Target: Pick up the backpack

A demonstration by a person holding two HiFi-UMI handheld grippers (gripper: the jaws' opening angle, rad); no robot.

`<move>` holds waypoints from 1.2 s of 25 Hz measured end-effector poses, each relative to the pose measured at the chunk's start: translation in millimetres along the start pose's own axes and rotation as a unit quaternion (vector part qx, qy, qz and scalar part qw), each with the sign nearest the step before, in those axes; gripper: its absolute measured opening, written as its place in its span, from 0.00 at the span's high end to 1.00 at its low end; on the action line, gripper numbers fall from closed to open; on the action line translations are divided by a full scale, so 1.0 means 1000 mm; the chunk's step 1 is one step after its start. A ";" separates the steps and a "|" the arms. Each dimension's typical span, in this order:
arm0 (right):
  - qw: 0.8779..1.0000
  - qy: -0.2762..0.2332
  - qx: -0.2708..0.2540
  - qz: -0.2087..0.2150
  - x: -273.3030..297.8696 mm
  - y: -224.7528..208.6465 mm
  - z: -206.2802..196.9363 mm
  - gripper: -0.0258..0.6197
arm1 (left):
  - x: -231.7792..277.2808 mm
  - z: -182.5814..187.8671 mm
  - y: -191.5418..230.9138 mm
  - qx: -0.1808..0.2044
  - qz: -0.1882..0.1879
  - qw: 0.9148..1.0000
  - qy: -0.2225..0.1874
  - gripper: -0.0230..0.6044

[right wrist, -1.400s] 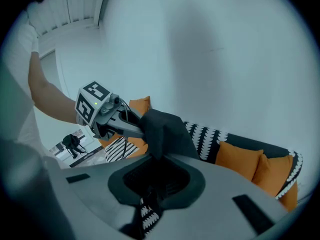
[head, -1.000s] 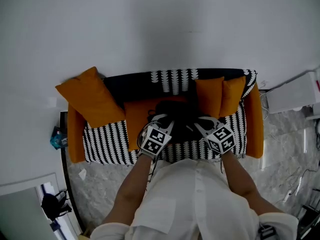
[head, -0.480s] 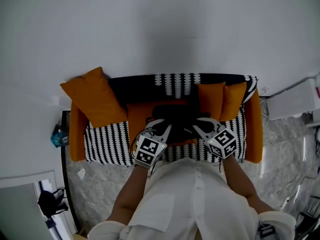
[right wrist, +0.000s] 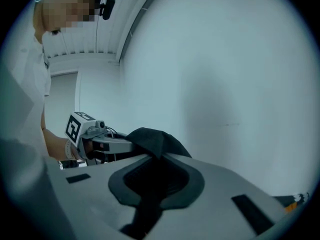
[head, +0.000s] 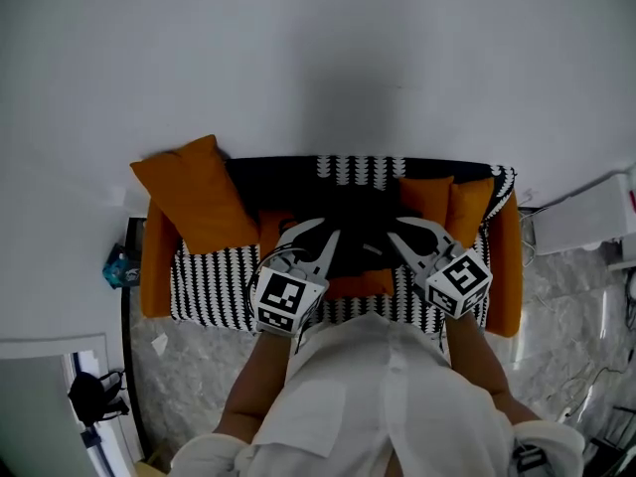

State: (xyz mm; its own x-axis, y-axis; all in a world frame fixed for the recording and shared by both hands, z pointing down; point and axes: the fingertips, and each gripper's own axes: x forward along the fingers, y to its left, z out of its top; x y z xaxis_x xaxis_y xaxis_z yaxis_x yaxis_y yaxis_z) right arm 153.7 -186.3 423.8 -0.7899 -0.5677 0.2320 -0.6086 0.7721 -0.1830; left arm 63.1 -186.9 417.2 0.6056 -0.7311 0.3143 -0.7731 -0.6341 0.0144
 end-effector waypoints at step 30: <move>0.992 -0.105 -0.063 0.005 -0.032 0.023 0.099 0.91 | -0.037 0.097 -0.015 0.025 0.001 0.994 -0.108 0.88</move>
State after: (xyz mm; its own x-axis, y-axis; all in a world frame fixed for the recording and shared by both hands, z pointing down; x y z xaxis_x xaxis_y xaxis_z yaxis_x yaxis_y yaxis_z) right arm 157.5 -179.0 317.4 -0.8025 -0.5963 0.0231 -0.5964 0.8003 -0.0611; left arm 70.6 -174.1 313.6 0.6338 -0.7665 0.1036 -0.7679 -0.6397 -0.0347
